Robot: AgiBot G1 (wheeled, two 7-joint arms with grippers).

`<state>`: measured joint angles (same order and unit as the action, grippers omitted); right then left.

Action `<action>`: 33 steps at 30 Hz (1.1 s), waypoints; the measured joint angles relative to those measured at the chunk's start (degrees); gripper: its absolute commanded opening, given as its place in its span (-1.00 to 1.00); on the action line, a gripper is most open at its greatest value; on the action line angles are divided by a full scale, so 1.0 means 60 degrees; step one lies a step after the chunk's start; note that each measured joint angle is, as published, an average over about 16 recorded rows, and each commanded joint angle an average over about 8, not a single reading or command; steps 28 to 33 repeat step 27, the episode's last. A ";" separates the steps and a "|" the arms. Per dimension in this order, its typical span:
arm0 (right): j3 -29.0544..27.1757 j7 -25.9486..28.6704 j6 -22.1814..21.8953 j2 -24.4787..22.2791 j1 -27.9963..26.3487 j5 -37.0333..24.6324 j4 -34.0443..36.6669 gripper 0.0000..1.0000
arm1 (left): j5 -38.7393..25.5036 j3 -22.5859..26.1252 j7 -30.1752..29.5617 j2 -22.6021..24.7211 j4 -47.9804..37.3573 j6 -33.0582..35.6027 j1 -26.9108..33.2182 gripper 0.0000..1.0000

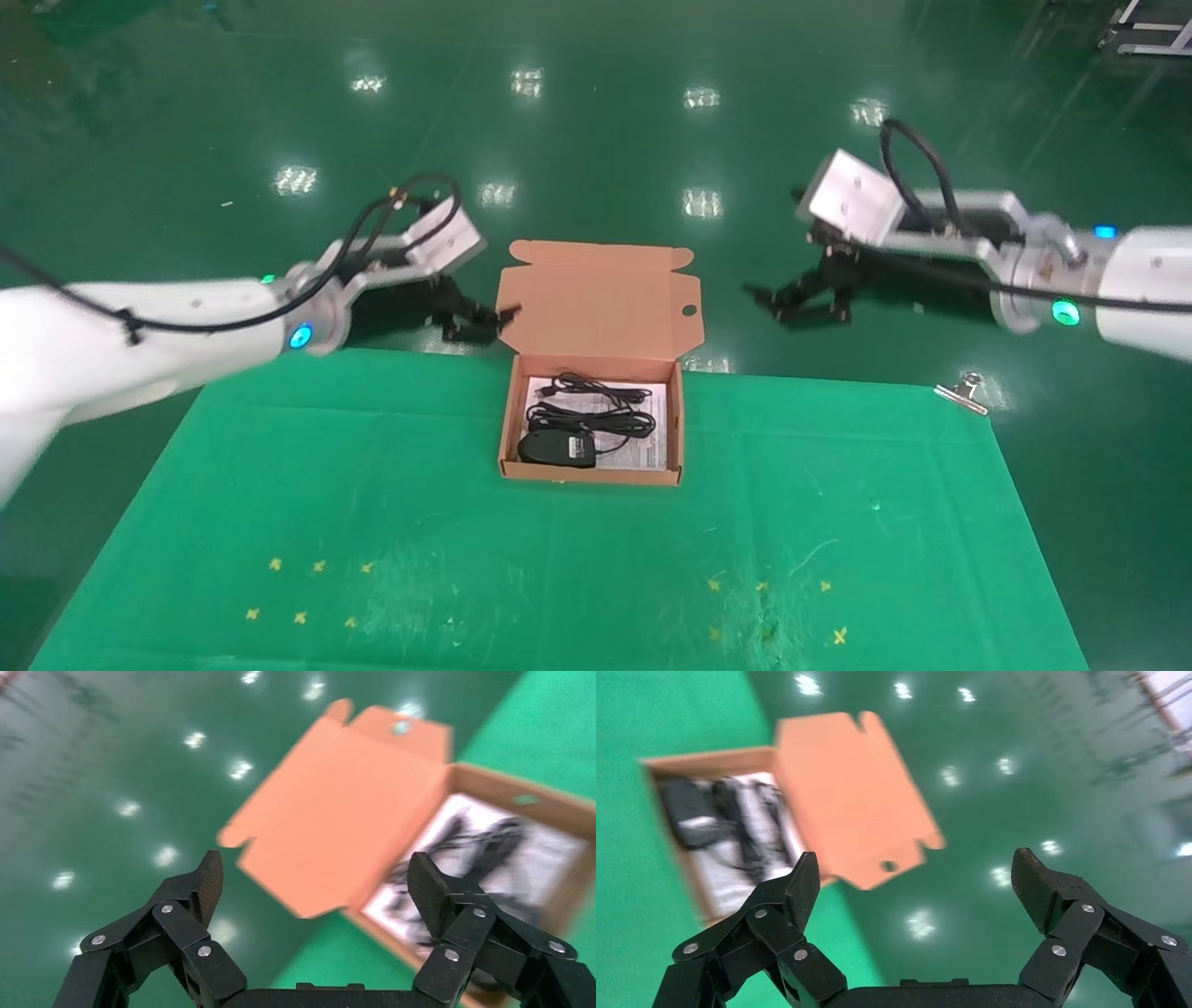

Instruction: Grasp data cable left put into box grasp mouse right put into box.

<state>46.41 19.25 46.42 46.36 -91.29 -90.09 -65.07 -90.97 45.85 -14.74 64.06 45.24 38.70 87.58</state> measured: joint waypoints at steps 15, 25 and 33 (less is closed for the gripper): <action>-0.1652 -0.0462 0.2135 -0.0616 0.1616 0.2622 -0.0463 1.00 | 0.2867 -0.1742 0.0233 -0.1696 0.1655 0.2744 -0.1519 1.00; -0.2498 -0.0699 0.3228 -0.0932 0.2444 0.3965 -0.0700 1.00 | 0.4336 -0.2634 0.0352 -0.2564 0.2502 0.4149 -0.2297 1.00; -0.2613 -0.0731 0.3377 -0.0975 0.2556 0.4148 -0.0732 1.00 | 0.4536 -0.2756 0.0368 -0.2682 0.2618 0.4340 -0.2403 1.00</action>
